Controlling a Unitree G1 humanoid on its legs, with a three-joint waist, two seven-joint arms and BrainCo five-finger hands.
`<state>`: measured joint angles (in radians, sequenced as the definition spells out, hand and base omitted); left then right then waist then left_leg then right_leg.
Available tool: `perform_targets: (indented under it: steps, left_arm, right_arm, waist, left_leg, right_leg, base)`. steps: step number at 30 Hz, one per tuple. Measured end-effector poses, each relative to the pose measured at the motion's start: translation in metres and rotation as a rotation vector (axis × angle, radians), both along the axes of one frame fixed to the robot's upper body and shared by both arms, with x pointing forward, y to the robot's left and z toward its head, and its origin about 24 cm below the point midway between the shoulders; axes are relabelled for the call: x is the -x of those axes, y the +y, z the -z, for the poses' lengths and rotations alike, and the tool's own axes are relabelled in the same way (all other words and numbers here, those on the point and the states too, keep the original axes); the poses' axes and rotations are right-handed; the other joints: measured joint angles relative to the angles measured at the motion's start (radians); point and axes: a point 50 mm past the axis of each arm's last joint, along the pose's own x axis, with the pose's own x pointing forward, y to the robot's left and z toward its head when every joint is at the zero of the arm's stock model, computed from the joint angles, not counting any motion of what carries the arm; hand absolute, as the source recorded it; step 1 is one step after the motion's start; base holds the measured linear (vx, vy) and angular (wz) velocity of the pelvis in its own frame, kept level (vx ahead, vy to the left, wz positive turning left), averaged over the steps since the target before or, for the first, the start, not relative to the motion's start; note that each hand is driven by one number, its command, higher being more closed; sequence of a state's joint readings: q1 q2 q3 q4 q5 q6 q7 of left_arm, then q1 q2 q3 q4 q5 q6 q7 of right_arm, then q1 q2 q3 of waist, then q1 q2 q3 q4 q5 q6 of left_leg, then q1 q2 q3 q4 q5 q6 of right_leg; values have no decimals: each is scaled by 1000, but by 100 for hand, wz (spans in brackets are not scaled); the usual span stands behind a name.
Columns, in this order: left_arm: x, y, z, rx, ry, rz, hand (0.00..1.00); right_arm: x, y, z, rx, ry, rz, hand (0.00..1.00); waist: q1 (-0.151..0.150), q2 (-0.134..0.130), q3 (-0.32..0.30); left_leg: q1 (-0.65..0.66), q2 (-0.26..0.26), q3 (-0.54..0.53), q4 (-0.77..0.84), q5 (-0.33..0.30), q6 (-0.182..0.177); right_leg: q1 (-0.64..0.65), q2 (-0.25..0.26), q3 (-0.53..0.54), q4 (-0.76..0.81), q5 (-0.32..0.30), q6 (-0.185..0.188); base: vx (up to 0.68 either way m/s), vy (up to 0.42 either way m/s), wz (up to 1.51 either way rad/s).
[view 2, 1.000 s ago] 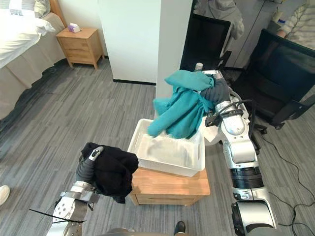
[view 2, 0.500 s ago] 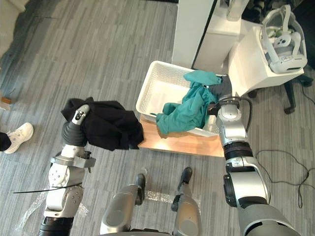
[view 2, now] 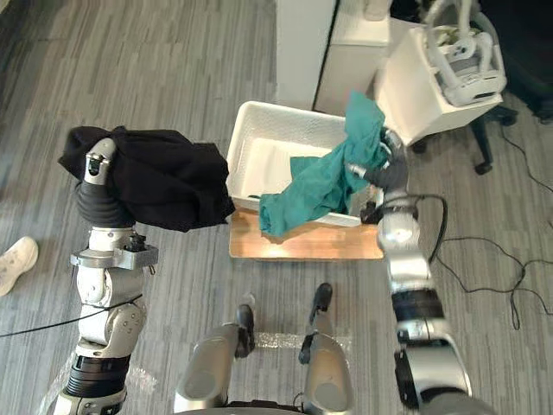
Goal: Tidy the bed and pick cloth on bed and put in laundry
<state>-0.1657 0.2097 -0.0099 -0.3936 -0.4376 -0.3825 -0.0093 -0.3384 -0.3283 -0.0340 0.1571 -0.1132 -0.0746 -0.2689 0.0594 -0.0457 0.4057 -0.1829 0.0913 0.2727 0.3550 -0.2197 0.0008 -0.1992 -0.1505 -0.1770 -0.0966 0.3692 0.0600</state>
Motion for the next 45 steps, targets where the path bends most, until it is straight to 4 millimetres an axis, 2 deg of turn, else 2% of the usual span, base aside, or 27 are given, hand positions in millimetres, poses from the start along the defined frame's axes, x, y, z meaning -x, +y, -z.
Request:
perform_targets:
  steps: [1,3,6,8,12,13,18,20,22,24,26,28,29,30,32,34,37,38,40,43,45]
  left_arm:
    - [0,-1,-4,-6,-21,-27,100]
    - [0,0,-8,-16,-38,-79,100]
    - [-3,-8,-18,-32,-80,-116,100]
    - [-8,-13,-31,-48,-130,-148,100]
    - [-30,-15,-56,-58,-178,-235,100]
    - [-37,-12,-62,-60,-176,-274,100]
    - [-57,-5,-72,-94,-152,-424,100]
    - [-74,0,-72,-124,-98,-479,100]
    - [-99,8,-66,-156,3,-550,100]
    - [-111,10,-59,-176,64,-567,100]
    - [-117,8,-51,-204,118,-543,100]
    - [-123,1,-39,-229,183,-494,100]
    - [-125,-5,-28,-244,229,-469,100]
    - [-125,-7,-23,-253,247,-462,0]
    - [-123,-15,8,-276,344,-419,0]
    - [-122,-18,22,-286,387,-410,0]
    - [-119,-22,61,-358,529,-366,0]
    - [-118,-23,68,-372,562,-345,0]
    - [-111,-22,93,-334,665,-245,0]
    - [-100,-23,113,-265,730,-200,0]
    - [-91,-24,111,-208,690,-194,0]
  right_arm:
    - [12,2,13,10,32,17,0]
    - [26,9,26,8,64,16,0]
    - [43,9,31,24,77,38,0]
    - [51,9,29,13,65,40,0]
    - [57,8,27,-23,50,15,0]
    - [57,9,26,-15,51,-10,0]
    - [66,3,28,13,79,-59,0]
    - [68,2,28,26,89,-79,0]
    - [68,0,26,37,92,-110,0]
    - [69,0,25,31,84,-124,0]
    - [69,1,24,24,68,-134,0]
    - [70,1,24,-2,58,-137,0]
    - [70,2,23,-8,42,-144,0]
    - [71,2,22,-9,35,-146,0]
    - [75,0,25,-20,23,-136,0]
    - [76,0,25,-26,17,-133,0]
    - [77,0,25,-35,2,-125,0]
    - [77,0,25,-35,1,-126,0]
    - [77,0,26,-36,5,-126,0]
    - [80,-1,32,-42,32,-122,0]
    - [84,0,39,-49,60,-119,0]
  waist:
    - [-17,-32,-20]
    - [-26,-71,-49]
    - [-64,-94,-91]
    - [-78,-90,-112]
    - [-110,-80,-137]
    - [-125,-72,-142]
    - [-159,-27,-167]
    - [-168,-19,-169]
    - [-200,-16,-167]
    - [-223,-13,-161]
    - [-243,-14,-129]
    - [-250,-12,-83]
    - [-266,-9,-45]
    - [-268,-9,-31]
    - [-269,-7,-3]
    - [-268,-6,8]
    - [-263,4,21]
    - [-263,5,21]
    - [-259,11,25]
    - [-242,21,30]
    - [-235,28,30]
  left_leg:
    - [6,-5,13,5,-16,-7]
    - [24,11,36,34,-44,-16]
    - [28,55,46,71,-61,-33]
    - [27,83,60,104,-82,-42]
    - [62,84,99,103,-87,-46]
    - [75,80,115,96,-87,-46]
    - [98,65,167,60,-88,-44]
    - [100,66,185,55,-87,-44]
    - [83,67,198,58,-87,-44]
    - [51,66,202,67,-88,-43]
    - [37,66,214,71,-88,-43]
    - [27,66,226,74,-88,-43]
    - [22,66,226,76,-88,-43]
    - [23,66,227,76,-88,-43]
    - [13,67,234,71,-88,-43]
    - [11,67,233,70,-88,-43]
    - [4,65,224,70,-88,-43]
    - [4,64,223,69,-88,-43]
    - [6,61,219,67,-88,-42]
    - [28,58,207,62,-87,-42]
    - [41,56,193,57,-86,-40]
  right_leg:
    - [11,-7,13,2,-44,15]
    - [29,3,25,9,-124,34]
    - [30,35,43,26,-136,35]
    - [31,58,57,26,-125,25]
    - [33,64,96,24,-115,15]
    - [34,64,110,23,-112,14]
    - [32,63,155,-1,-108,6]
    - [20,67,169,-1,-104,0]
    - [-7,69,186,-1,-98,-6]
    - [-41,69,205,-1,-90,-6]
    - [-69,63,217,-2,-83,-14]
    - [-85,64,231,-1,-67,-4]
    - [-90,64,232,-2,-63,-5]
    - [-90,65,234,-2,-63,-5]
    - [-108,68,241,-2,-63,-5]
    - [-109,69,241,-2,-63,-5]
    - [-111,67,235,-2,-63,-5]
    - [-111,66,235,-2,-63,-5]
    - [-107,64,232,-2,-63,-5]
    - [-80,61,222,-2,-68,-2]
    - [-55,62,205,-2,-73,1]
  base:
    - [-9,33,-26]
    - [-14,-26,-31]
    - [-8,-40,-27]
    - [-2,-31,-33]
    - [-1,2,-30]
    - [-24,16,-34]
    - [-32,12,-28]
    - [-37,-6,-27]
    - [-51,-8,-21]
    - [-66,17,-17]
    - [-49,32,-19]
    - [-39,11,-13]
    - [-26,6,-5]
    - [-26,10,-7]
    - [-25,6,-10]
    - [-10,1,0]
    - [-17,11,8]
    - [-23,19,5]
    - [-25,19,5]
    - [-16,21,8]
    - [-20,12,19]
